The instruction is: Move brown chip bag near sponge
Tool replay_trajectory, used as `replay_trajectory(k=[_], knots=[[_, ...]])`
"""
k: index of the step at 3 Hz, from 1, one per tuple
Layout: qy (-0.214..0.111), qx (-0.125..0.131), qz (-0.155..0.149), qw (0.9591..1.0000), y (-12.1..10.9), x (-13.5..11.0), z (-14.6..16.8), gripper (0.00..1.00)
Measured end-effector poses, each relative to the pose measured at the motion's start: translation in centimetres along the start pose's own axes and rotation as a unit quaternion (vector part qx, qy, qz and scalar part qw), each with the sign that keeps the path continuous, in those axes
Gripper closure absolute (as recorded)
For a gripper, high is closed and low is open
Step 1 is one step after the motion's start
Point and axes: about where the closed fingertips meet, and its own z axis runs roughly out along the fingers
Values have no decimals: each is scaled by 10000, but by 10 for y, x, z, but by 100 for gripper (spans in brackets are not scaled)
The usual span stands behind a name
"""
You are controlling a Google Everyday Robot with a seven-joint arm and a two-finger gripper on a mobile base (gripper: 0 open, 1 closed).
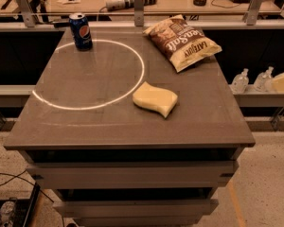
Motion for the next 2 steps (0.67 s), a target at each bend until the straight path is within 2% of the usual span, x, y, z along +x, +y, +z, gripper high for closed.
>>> replay_trajectory(k=[1,2], knots=[[-875,266,322,9953,-45,-30,11,0],[-1456,86,542,9878,-81,-50,40,0]])
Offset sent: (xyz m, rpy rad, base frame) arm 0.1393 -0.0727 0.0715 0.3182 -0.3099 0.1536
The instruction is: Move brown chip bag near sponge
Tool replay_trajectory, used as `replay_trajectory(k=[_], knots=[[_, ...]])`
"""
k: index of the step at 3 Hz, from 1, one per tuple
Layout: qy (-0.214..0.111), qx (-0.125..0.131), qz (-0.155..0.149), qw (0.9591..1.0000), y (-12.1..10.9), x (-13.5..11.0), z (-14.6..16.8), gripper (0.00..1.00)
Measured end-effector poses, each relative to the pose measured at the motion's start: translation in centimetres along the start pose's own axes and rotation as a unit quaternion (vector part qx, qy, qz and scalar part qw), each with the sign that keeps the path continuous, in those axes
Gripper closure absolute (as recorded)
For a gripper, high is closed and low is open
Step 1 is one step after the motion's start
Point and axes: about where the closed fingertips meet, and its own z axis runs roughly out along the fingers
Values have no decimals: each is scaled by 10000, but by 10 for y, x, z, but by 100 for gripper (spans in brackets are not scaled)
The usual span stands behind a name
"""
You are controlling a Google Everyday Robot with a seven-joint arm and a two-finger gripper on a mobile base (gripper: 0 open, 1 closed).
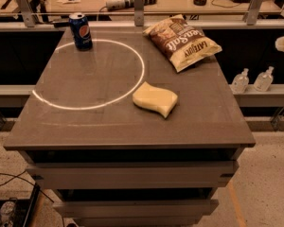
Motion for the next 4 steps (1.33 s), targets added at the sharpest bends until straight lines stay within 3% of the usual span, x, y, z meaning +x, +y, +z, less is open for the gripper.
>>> replay_trajectory(k=[1,2,3,4], knots=[[41,-726,318,9968,-6,17,59,0],[563,-1501,563,9855,8,50,139,0],[943,-2022,468,9737,27,47,173,0],[997,-2203,114,9702,28,11,162,0]])
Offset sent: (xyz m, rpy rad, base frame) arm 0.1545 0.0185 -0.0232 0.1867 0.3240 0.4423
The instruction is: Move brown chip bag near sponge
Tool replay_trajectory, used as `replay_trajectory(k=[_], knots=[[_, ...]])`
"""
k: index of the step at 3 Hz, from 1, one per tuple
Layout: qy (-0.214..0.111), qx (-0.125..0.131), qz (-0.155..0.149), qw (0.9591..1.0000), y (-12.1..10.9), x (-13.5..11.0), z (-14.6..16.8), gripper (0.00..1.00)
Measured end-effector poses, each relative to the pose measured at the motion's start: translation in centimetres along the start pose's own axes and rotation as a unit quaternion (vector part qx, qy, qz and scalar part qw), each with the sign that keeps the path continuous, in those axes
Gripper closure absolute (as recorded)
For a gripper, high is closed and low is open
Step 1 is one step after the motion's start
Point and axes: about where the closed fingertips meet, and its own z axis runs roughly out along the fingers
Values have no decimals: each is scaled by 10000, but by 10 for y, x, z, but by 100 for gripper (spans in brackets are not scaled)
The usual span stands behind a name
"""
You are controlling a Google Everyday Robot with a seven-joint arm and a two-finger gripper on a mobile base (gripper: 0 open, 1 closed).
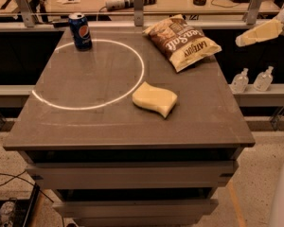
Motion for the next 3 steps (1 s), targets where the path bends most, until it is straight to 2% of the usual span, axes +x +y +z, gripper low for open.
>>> replay_trajectory(k=[1,3], knots=[[-127,89,-192,9997,-1,-22,-17,0],[-139,24,-171,9998,2,-21,-13,0]])
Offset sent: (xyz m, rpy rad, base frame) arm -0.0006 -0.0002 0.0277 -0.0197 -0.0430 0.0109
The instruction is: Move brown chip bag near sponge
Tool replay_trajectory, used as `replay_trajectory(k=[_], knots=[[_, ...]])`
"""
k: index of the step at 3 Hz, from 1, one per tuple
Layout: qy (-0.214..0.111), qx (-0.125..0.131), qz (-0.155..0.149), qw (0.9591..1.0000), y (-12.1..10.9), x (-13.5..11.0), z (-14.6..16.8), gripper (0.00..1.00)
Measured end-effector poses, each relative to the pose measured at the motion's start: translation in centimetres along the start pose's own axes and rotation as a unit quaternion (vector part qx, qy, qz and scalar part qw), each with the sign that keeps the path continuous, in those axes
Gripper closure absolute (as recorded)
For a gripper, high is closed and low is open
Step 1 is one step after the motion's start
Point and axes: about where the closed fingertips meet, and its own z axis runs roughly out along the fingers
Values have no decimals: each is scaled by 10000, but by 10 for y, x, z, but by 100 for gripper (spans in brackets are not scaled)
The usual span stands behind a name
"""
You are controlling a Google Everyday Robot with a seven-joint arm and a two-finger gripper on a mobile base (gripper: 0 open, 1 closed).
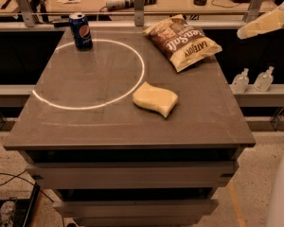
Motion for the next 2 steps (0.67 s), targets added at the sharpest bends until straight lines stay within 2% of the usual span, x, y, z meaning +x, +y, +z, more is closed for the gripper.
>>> replay_trajectory(k=[1,2], knots=[[92,-360,39,9993,22,1,25,0],[109,-771,70,9969,50,2,56,0]])
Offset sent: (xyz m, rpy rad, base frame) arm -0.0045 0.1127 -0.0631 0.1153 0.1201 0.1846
